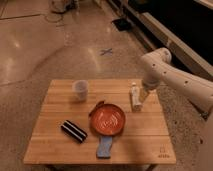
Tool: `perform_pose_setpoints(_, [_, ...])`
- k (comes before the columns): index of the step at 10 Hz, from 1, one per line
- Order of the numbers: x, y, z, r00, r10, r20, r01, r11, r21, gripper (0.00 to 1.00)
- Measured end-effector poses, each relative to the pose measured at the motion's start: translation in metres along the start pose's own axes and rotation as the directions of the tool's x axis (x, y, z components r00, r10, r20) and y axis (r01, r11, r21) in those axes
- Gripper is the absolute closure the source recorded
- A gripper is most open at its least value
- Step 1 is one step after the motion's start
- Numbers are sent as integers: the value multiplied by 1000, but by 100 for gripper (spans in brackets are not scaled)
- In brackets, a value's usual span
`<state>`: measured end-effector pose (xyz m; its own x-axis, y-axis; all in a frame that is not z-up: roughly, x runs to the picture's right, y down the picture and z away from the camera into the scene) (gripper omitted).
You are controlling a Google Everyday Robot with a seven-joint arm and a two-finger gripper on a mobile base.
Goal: Stand the bottle upright
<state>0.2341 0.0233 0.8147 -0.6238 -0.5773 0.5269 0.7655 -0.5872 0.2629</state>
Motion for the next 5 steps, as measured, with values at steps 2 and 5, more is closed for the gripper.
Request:
perform_pose_setpoints(2, [17,0,13,999,25,47,-24,1000,-14,22])
perform_pose_setpoints(5, [59,-3,38,991,57,124,-55,998,-24,22])
